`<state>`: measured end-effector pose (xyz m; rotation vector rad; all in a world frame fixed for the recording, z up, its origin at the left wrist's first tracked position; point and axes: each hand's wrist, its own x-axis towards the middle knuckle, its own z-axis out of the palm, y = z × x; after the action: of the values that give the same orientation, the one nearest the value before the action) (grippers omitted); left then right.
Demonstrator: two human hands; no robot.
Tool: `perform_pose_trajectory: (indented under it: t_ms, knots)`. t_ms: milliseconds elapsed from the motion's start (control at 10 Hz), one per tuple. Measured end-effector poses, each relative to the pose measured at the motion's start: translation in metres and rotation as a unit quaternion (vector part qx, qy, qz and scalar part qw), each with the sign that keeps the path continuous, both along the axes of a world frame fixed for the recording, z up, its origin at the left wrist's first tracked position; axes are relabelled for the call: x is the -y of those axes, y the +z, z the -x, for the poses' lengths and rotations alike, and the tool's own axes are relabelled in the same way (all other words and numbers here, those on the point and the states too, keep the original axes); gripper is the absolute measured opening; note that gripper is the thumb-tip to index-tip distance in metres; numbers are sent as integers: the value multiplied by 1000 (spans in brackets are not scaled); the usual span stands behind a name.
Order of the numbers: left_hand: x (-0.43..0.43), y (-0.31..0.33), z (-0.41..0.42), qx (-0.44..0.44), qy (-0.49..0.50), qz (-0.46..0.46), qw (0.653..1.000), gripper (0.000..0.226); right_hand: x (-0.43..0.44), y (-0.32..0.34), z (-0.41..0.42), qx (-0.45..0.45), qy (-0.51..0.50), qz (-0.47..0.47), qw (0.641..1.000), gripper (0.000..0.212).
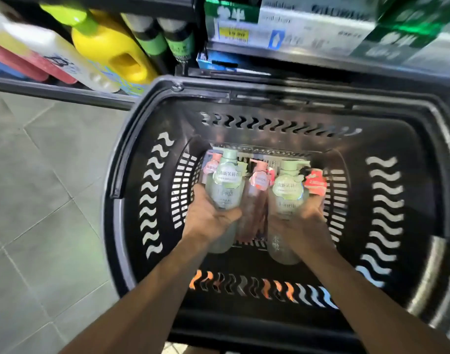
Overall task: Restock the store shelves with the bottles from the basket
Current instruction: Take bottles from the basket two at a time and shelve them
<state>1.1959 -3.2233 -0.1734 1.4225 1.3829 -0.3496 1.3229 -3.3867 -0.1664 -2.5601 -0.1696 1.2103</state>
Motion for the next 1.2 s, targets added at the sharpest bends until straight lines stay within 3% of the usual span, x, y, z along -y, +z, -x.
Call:
perform_pose_trajectory:
  t_ms: [100, 200, 500, 800, 1000, 1200]
  knots:
    - [0, 65, -7, 54, 8, -11, 998, 57, 2, 55, -12, -16, -61, -99, 993, 103]
    - [-2, 140, -10, 113, 26, -22, 993, 56, -1, 123, -23, -46, -57, -140, 987, 88]
    - [9, 410, -20, 254, 78, -90, 960, 61, -11, 432, -36, 63, -21, -260, 963, 65]
    - [-7, 665, -42, 369, 23, -244, 897, 58, -24, 698, -42, 223, 35, -395, 890, 72]
    - [-20, 798, -33, 400, 5, -356, 845, 65, -27, 811, -34, 288, 60, -462, 837, 78]
    - [-20, 872, -5, 394, 25, -427, 813, 67, -23, 872, -35, 296, 93, -502, 807, 75]
